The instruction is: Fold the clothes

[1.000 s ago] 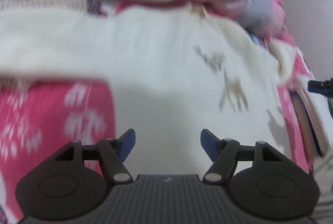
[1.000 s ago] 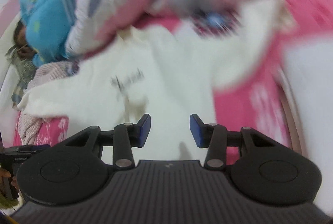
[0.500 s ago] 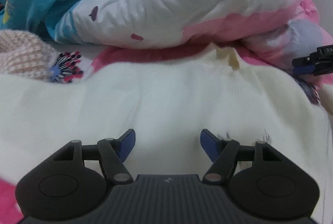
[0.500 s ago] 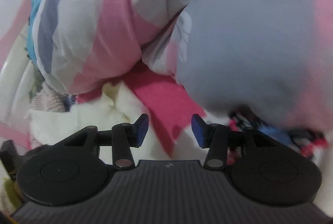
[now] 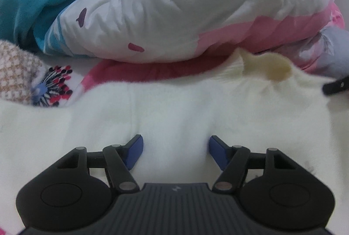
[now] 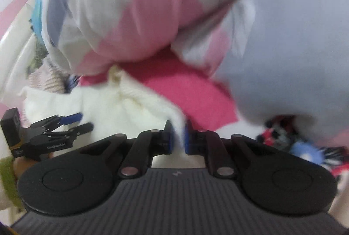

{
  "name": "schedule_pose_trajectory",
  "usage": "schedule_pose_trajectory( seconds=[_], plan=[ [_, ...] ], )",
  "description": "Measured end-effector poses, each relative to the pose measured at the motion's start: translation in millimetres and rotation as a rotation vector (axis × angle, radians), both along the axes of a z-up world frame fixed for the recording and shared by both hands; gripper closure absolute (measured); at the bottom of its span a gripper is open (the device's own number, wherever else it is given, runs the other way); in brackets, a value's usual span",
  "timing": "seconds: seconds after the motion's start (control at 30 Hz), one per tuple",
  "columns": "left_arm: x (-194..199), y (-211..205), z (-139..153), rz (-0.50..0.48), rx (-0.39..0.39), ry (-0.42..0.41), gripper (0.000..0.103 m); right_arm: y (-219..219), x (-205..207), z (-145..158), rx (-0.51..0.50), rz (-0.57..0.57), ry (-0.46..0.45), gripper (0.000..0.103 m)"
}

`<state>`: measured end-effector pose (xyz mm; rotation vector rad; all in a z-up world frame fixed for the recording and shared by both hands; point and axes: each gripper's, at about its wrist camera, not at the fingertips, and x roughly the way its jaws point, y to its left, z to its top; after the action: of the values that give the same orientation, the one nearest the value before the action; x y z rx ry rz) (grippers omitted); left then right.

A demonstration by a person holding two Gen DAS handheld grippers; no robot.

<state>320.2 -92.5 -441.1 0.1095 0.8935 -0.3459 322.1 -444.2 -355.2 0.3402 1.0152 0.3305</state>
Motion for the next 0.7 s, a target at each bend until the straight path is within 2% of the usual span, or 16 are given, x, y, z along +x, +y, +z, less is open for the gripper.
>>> schedule_pose_trajectory(
  seconds=[0.07, 0.17, 0.27, 0.43, 0.57, 0.7],
  plan=[
    [0, -1, -3, -0.014, 0.012, -0.014, 0.029, 10, -5, -4, -0.103, -0.023, -0.034, 0.095],
    [1, -4, -3, -0.043, 0.043, -0.028, 0.028, 25, -4, -37, -0.256, -0.022, -0.029, 0.093],
    [2, -5, -1, -0.069, 0.061, -0.029, 0.028, 16, -7, -32, -0.18, -0.122, -0.049, 0.088],
    [-3, -6, 7, -0.064, 0.054, -0.021, 0.03, -51, -52, 20, 0.002, -0.411, -0.1, 0.072],
    [-24, -17, 26, -0.094, 0.037, -0.059, 0.029, -106, -112, 57, -0.021, -0.615, -0.087, 0.056],
    [-45, -37, 38, -0.172, -0.006, -0.055, 0.028, -153, -174, 71, -0.079, -0.781, -0.018, 0.053]
  ],
)
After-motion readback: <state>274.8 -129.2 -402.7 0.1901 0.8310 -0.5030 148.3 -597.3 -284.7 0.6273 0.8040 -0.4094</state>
